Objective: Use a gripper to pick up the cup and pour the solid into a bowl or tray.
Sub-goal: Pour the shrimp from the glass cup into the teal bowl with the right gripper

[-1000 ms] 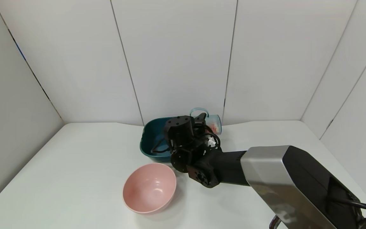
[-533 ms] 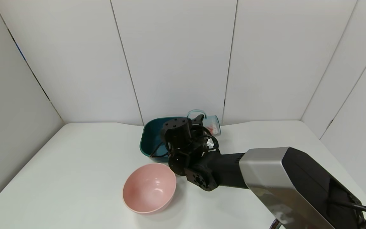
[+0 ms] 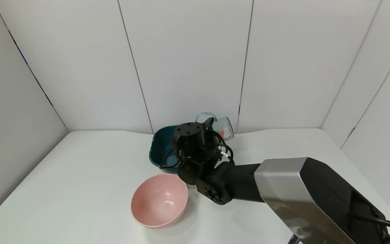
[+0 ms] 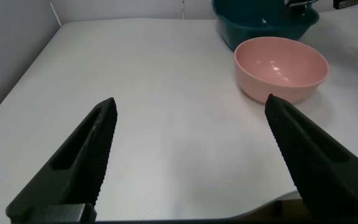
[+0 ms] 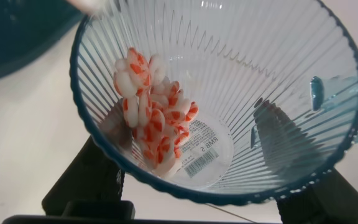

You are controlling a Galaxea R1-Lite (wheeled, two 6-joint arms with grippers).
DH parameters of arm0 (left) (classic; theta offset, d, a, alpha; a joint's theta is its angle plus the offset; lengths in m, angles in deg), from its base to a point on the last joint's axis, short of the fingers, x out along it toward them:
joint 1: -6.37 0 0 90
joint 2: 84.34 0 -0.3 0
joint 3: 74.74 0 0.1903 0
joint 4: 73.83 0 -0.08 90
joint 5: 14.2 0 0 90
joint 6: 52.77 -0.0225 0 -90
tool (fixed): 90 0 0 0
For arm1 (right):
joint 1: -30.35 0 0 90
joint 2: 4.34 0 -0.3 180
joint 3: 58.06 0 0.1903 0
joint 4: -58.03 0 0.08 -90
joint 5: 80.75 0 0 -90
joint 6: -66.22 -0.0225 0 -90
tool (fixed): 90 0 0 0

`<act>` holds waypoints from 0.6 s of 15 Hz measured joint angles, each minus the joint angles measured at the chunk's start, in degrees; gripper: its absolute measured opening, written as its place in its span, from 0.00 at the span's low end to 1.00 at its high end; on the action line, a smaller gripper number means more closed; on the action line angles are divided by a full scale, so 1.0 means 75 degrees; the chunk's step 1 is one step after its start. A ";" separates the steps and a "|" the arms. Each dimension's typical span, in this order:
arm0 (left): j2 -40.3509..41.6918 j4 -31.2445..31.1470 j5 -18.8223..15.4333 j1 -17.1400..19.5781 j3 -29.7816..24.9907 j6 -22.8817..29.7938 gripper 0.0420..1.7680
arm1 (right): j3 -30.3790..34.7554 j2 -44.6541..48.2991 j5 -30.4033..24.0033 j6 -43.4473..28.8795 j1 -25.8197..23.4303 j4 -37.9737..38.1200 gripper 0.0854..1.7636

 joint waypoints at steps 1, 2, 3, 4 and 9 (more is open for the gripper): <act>0.0000 0.0000 0.0000 0.0003 0.0000 -0.0003 0.97 | 0.0021 -0.0010 0.0000 0.0379 -0.0020 -0.0349 0.74; 0.0000 0.0000 0.0007 0.0003 0.0000 -0.0003 0.97 | 0.0070 -0.0015 -0.0003 0.0754 -0.0020 -0.0705 0.74; 0.0000 0.0000 0.0003 0.0003 0.0000 -0.0003 0.97 | 0.0124 -0.0033 -0.0008 0.1174 -0.0020 -0.1104 0.74; 0.0000 0.0000 0.0003 0.0000 0.0000 -0.0003 0.97 | 0.0158 -0.0055 -0.0018 0.1570 -0.0041 -0.1477 0.74; 0.0000 0.0000 0.0003 0.0000 0.0000 0.0000 0.97 | 0.0293 -0.0231 -0.0062 0.3030 -0.0085 -0.2885 0.74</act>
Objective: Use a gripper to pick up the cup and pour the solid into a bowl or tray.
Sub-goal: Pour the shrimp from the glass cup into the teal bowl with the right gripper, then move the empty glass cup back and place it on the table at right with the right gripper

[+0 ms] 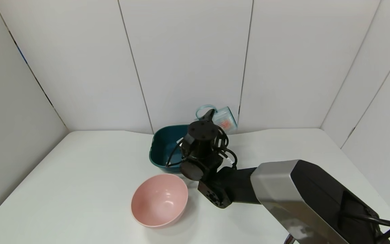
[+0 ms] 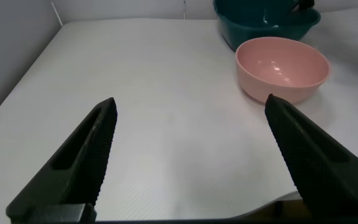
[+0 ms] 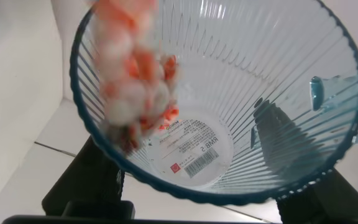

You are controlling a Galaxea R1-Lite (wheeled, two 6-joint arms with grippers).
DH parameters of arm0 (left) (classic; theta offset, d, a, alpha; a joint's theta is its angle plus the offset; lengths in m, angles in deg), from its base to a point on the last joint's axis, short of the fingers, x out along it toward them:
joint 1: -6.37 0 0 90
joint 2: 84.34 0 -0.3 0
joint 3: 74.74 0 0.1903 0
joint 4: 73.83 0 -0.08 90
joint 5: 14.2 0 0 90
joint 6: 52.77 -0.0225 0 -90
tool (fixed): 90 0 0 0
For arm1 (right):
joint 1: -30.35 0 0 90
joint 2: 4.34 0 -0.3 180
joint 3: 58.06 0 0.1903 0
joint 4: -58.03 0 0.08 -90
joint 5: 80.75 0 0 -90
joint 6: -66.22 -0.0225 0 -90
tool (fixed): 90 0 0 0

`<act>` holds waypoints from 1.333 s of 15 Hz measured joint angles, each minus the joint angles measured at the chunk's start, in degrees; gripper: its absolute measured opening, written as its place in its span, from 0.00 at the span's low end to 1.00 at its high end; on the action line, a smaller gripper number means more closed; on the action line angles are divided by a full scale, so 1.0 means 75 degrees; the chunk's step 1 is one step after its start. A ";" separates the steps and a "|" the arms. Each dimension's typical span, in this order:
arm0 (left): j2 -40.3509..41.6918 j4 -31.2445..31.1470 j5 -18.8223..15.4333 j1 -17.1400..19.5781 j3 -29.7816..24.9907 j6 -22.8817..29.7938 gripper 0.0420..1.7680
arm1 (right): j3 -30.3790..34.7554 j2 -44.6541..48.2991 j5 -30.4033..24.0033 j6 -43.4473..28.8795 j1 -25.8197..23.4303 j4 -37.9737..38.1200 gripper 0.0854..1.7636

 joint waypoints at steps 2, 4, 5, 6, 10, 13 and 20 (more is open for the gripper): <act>0.0000 0.0000 0.0000 0.0000 0.0000 0.0000 0.97 | -0.0013 -0.0088 0.0007 0.0050 -0.0020 -0.0093 0.74; 0.0000 0.0003 0.0000 0.0000 0.0000 -0.0003 0.97 | -0.0033 -0.0137 0.0018 0.0067 0.0003 -0.0073 0.74; 0.0000 0.0000 0.0000 0.0000 0.0000 -0.0003 0.97 | -0.0033 -0.0148 0.0024 0.0076 0.0015 -0.0067 0.74; 0.0000 0.0003 0.0000 0.0000 0.0000 -0.0003 0.97 | -0.0033 -0.0154 0.0029 0.0094 0.0021 -0.0047 0.74; 0.0000 0.0000 0.0000 0.0000 0.0000 0.0000 0.97 | -0.0010 -0.0158 0.0033 0.0210 0.0065 -0.0063 0.74; 0.0000 0.0000 0.0000 0.0000 0.0000 -0.0003 0.97 | 0.0000 -0.0158 0.0033 0.0219 0.0068 -0.0081 0.74; 0.0000 0.0003 0.0000 0.0000 0.0000 0.0000 0.97 | 0.0005 -0.0166 0.0036 0.0283 0.0088 -0.0236 0.74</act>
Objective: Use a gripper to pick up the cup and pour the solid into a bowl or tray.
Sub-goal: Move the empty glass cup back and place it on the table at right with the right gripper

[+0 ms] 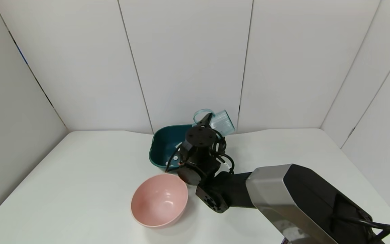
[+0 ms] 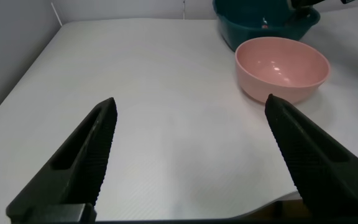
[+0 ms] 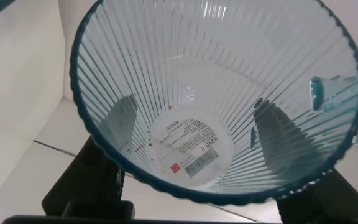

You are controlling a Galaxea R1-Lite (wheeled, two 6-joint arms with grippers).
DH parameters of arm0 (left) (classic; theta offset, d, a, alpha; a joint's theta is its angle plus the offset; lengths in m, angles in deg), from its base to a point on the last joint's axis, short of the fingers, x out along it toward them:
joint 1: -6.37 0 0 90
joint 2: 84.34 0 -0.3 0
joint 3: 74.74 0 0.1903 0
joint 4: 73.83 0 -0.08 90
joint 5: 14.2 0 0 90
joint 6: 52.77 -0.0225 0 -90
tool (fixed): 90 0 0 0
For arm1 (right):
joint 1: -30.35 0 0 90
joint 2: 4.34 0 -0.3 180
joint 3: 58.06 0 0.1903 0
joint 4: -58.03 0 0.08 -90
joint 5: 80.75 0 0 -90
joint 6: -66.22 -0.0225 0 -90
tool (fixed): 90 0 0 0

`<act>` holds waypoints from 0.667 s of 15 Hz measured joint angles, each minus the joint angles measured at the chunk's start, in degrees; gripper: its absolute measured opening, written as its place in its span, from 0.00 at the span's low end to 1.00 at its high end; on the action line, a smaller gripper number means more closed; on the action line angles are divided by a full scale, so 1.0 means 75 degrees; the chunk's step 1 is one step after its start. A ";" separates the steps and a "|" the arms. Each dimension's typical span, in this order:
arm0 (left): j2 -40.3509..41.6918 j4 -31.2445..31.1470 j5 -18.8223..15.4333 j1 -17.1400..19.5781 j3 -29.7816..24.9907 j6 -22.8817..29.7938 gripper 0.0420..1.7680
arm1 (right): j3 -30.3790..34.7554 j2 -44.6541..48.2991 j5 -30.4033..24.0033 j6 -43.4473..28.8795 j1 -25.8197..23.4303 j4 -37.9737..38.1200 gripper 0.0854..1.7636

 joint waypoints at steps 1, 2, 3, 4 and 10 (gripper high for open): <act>0.0000 -0.0003 0.0000 0.0000 0.0000 -0.0003 0.97 | -0.0015 0.0000 -0.0015 0.0003 -0.0023 -0.0085 0.74; 0.0000 0.0000 0.0000 0.0000 0.0000 -0.0003 0.97 | -0.0033 0.0000 0.0037 -0.0007 -0.0033 -0.0172 0.74; 0.0000 -0.0003 -0.0003 0.0000 0.0000 0.0000 0.97 | -0.0059 0.0000 0.0224 -0.0023 -0.0020 -0.0280 0.74; 0.0000 0.0000 0.0000 0.0000 0.0000 -0.0003 0.97 | -0.0111 0.0000 0.0384 -0.0037 -0.0005 -0.0475 0.74; 0.0000 -0.0003 0.0000 0.0000 0.0000 -0.0003 0.97 | -0.0189 -0.0003 0.0679 -0.0063 -0.0046 -0.1731 0.74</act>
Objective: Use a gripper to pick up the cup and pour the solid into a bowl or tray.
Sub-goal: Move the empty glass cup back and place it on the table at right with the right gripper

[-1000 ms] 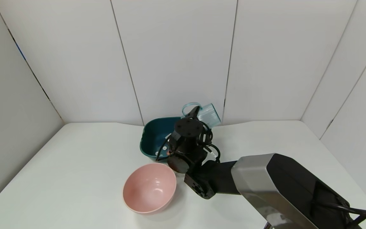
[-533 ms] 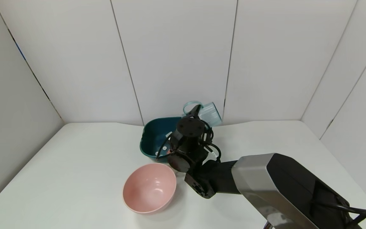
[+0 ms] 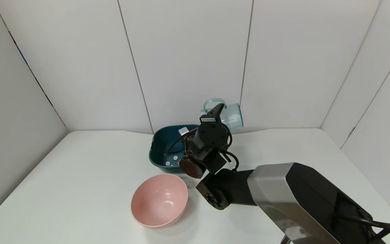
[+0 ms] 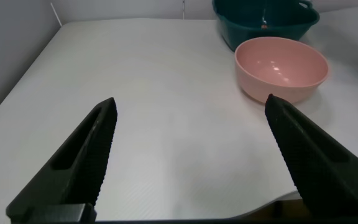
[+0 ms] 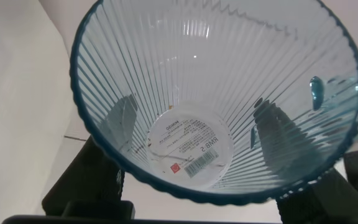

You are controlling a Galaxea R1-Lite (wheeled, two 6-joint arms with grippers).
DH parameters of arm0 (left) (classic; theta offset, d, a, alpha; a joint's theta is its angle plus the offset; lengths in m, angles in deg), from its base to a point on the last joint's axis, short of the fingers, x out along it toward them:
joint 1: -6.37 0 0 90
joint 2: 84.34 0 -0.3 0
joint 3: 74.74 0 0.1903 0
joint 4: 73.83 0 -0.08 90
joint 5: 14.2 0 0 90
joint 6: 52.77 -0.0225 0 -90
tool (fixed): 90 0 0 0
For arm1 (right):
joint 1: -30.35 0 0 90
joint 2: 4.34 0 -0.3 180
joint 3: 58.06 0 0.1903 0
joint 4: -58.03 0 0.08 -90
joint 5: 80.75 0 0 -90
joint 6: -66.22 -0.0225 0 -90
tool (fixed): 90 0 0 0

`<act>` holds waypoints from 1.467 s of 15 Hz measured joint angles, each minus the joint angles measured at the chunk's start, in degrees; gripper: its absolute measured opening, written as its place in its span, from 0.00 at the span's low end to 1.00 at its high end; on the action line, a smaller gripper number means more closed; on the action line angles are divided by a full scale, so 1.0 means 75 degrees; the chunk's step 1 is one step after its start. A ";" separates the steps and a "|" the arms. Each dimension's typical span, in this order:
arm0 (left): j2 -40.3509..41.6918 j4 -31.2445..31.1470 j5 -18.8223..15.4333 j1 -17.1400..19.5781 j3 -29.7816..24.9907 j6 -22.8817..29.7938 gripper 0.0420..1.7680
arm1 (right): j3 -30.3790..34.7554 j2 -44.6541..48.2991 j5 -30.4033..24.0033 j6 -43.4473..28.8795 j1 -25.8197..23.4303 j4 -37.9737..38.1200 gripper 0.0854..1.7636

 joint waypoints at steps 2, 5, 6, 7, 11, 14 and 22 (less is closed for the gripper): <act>0.0000 0.0010 0.0000 0.0000 0.0000 0.0000 0.97 | 0.0000 0.0018 0.0163 -0.0003 0.0008 -0.0315 0.74; 0.0000 0.0003 0.0000 0.0000 0.0000 -0.0029 0.97 | -0.0003 0.0135 0.0177 -0.0007 0.0013 -0.0423 0.74; 0.0000 0.0003 0.0000 0.0000 0.0000 -0.0029 0.97 | -0.0003 0.0179 0.0177 -0.0003 0.0000 -0.0419 0.74; 0.0000 0.0000 0.0000 0.0000 0.0000 -0.0026 0.97 | -0.0010 0.0205 0.0174 -0.0010 -0.0021 -0.0437 0.74; 0.0000 0.0000 0.0000 0.0000 0.0000 -0.0029 0.97 | -0.0024 0.0278 0.0180 -0.0018 -0.0050 -0.0558 0.74; 0.0000 0.0000 0.0000 0.0000 0.0000 -0.0026 0.97 | -0.0011 0.0362 0.0184 -0.0015 -0.0057 -0.0636 0.74; 0.0000 0.0003 0.0000 0.0000 0.0000 -0.0023 0.97 | 0.0128 0.0572 0.0340 -0.0018 0.0023 -0.0822 0.74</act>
